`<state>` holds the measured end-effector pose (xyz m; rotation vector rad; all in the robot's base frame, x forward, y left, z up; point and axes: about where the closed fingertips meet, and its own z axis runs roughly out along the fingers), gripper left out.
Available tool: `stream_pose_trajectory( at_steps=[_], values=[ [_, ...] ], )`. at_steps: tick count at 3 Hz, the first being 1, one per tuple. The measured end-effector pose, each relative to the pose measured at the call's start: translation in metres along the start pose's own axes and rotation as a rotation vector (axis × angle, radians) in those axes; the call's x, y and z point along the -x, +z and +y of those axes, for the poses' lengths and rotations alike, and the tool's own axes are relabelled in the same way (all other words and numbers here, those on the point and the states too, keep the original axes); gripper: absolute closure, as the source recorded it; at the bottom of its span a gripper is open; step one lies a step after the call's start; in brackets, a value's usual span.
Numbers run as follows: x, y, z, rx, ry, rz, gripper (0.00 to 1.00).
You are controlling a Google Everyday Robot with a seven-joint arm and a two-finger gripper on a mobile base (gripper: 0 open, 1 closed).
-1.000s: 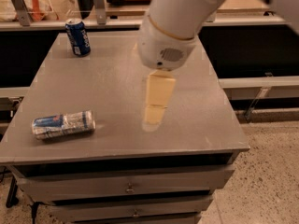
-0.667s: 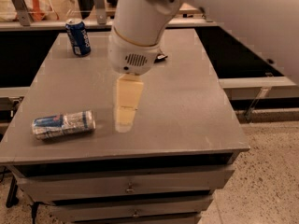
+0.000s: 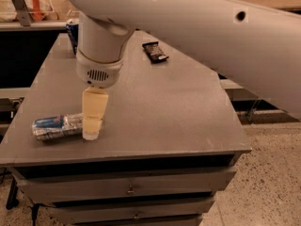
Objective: Place redbull can upright
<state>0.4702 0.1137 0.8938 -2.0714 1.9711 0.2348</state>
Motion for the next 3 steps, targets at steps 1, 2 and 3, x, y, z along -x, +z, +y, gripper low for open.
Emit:
stream_pose_trajectory(
  at_steps=[1,2,3],
  values=[
    [0.024,0.012,0.0,0.005,-0.008,-0.005,0.0],
    [0.043,0.027,0.002,0.024,-0.014,0.016,0.0],
    [0.055,0.042,0.003,0.033,-0.027,0.072,0.0]
  ],
)
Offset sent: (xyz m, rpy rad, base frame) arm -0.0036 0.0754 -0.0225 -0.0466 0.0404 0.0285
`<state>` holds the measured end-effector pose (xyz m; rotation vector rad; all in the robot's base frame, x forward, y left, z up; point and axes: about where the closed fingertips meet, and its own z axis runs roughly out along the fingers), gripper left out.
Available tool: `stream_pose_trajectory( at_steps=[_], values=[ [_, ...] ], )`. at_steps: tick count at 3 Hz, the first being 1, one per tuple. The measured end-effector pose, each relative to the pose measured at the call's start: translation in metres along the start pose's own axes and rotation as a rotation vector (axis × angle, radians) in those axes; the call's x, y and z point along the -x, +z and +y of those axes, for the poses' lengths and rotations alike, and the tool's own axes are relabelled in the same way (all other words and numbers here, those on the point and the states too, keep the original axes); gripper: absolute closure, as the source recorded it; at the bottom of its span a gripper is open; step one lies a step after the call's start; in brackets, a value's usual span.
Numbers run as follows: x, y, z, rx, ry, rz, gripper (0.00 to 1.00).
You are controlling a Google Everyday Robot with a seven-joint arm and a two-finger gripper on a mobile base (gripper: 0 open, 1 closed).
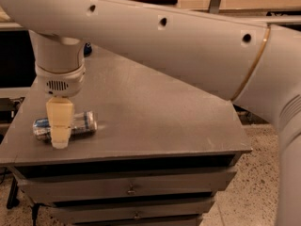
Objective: Place redbull can upright
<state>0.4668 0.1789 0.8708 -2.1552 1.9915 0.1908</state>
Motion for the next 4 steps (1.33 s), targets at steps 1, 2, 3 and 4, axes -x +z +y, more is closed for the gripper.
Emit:
stream_pose_trajectory(
  at_steps=[1,2,3,4],
  values=[
    [0.006,0.012,-0.001,0.012,-0.004,0.04,0.0],
    [0.007,0.024,0.0,0.02,0.003,0.065,0.0],
    [0.005,0.028,0.004,0.028,0.005,0.068,0.0],
    [0.003,0.031,0.009,0.033,0.002,0.07,0.18]
  ],
)
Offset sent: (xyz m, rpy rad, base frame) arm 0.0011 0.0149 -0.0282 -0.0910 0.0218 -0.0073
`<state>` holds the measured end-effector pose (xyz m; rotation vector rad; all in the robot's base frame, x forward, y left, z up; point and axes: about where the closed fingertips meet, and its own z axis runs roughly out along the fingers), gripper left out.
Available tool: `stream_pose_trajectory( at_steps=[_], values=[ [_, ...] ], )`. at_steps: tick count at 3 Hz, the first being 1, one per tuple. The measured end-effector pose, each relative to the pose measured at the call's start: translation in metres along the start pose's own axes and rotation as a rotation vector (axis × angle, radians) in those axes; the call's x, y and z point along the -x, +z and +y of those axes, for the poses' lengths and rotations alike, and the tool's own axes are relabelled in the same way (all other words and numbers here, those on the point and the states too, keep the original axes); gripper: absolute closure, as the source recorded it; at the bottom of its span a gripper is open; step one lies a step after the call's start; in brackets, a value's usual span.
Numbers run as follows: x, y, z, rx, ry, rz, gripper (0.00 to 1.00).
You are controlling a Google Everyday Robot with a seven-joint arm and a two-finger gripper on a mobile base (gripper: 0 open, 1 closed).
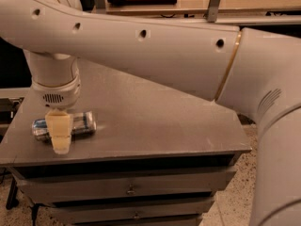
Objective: Place redbull can upright
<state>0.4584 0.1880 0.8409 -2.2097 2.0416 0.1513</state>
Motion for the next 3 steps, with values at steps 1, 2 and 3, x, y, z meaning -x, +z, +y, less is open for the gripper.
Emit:
stream_pose_trajectory(
  at_steps=[1,2,3],
  values=[
    [-0.0003,0.0001,0.0017,0.002,-0.008,0.003,0.41],
    [0.0022,0.0,-0.0017,0.007,-0.017,0.004,0.65],
    [0.0035,-0.0006,-0.0064,0.007,-0.019,-0.001,0.87]
  ],
)
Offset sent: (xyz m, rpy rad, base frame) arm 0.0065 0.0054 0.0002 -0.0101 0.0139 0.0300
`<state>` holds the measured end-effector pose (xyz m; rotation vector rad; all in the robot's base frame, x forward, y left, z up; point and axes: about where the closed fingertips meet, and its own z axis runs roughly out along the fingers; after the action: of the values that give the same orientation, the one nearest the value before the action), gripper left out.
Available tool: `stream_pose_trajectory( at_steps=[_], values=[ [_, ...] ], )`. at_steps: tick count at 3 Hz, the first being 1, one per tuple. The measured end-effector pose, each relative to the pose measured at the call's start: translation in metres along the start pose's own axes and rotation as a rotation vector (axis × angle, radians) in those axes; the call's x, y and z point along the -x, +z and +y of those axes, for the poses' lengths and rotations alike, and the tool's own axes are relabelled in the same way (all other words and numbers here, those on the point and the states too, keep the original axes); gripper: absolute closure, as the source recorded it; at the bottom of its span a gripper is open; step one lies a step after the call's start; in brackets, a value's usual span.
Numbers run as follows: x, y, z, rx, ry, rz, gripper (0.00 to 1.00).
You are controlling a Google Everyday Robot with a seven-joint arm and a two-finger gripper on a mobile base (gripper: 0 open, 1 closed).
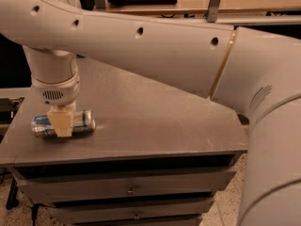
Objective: Place redbull can upright
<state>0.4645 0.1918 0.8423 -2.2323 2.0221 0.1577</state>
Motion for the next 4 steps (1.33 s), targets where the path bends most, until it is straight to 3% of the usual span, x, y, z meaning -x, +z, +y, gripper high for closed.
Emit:
stream_pose_trajectory(
  at_steps=[1,2,3,4],
  values=[
    [0.004,-0.004,-0.006,0.011,-0.033,-0.022,1.0],
    [0.01,-0.03,-0.018,-0.006,-0.087,-0.105,1.0],
    [0.016,-0.065,-0.029,-0.032,-0.147,-0.241,1.0],
    [0.013,-0.085,-0.037,-0.048,-0.166,-0.376,1.0]
  ],
)
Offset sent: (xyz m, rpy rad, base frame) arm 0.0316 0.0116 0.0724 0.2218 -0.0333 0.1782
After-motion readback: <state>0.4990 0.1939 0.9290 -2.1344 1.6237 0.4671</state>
